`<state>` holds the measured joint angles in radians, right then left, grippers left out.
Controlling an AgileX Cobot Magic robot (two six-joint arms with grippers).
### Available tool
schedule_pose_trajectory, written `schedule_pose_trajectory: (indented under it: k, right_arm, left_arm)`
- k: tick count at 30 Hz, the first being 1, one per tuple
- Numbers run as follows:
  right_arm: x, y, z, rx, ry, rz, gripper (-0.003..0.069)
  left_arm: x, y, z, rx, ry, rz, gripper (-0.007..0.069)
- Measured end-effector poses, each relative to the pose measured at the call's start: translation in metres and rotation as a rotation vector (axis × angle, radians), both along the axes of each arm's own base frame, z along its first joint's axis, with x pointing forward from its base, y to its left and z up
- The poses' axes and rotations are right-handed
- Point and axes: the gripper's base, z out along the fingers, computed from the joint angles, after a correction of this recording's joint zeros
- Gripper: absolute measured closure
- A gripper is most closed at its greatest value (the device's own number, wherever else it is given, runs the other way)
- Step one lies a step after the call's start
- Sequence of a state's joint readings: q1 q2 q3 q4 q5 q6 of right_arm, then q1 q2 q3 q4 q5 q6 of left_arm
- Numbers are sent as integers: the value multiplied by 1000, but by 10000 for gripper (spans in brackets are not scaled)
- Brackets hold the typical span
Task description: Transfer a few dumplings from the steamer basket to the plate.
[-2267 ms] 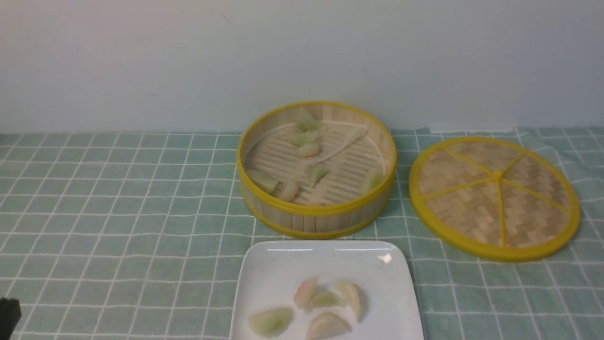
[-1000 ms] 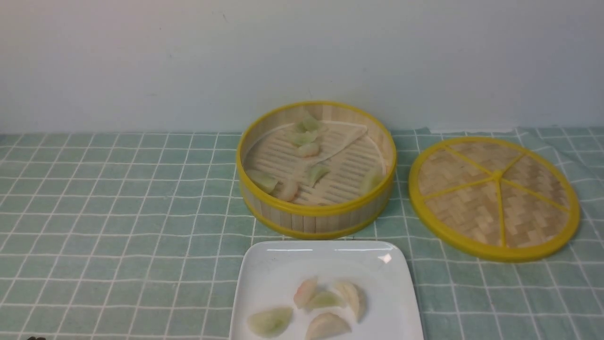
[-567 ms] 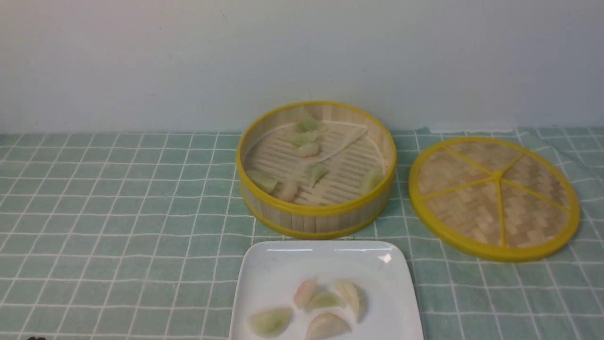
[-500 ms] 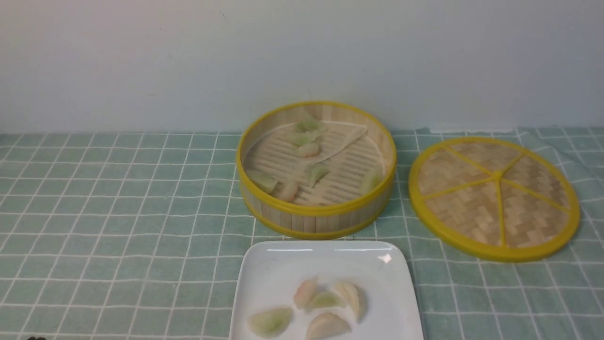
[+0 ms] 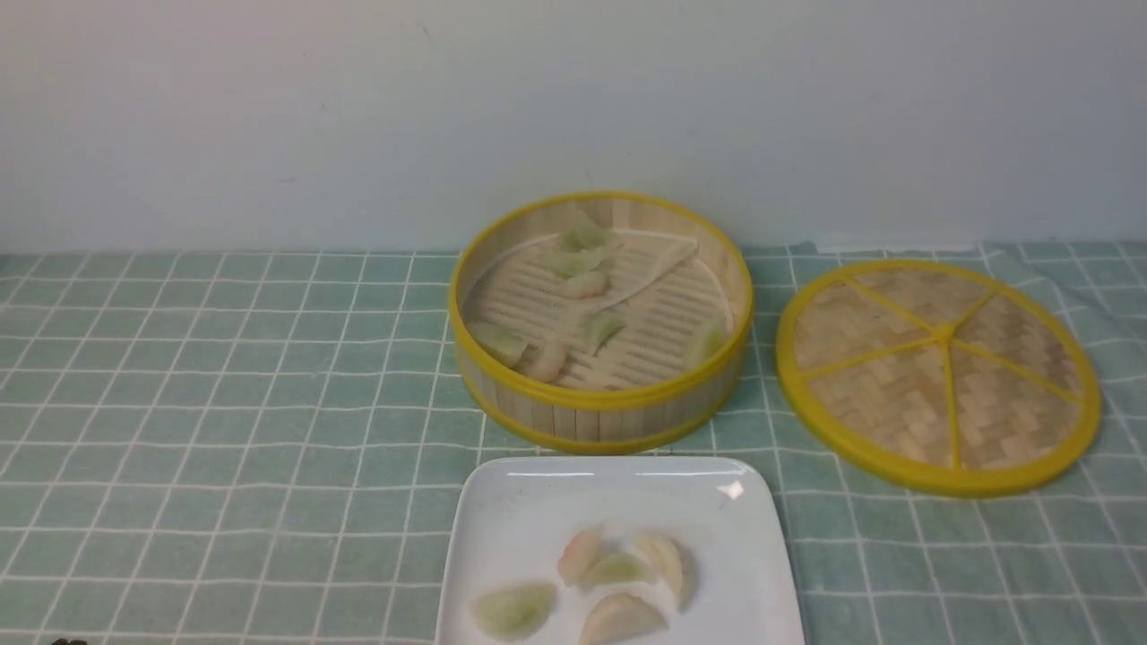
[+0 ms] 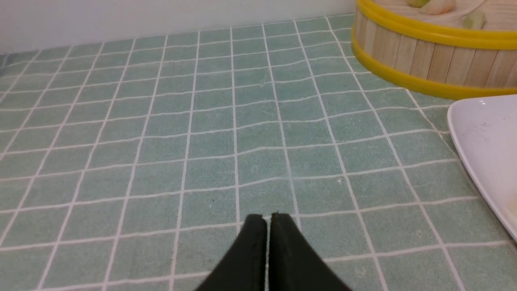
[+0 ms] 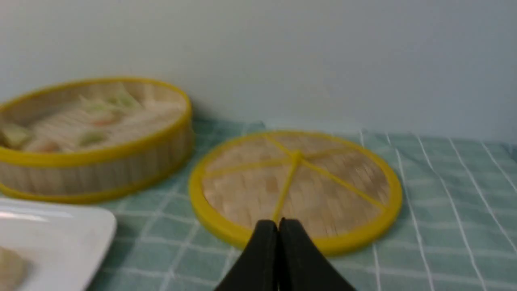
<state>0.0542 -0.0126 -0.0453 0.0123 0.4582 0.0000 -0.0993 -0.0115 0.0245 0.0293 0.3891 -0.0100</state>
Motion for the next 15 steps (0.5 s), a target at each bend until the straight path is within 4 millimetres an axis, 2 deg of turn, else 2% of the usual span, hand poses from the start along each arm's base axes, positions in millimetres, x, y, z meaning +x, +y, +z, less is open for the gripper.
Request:
schedule_pose_trajectory:
  k: [2, 7, 15]
  right_arm:
    - [2, -2, -17, -8, 49, -32, 672]
    - [3, -2, -15, -8, -11, -47, 672]
    - [4, -2, -15, -8, -15, -47, 672]
  left_arm:
    - [0, 0, 0, 0, 0, 0, 631]
    - [0, 0, 0, 0, -1, 0, 631]
    - [0, 0, 0, 0, -1, 0, 631]
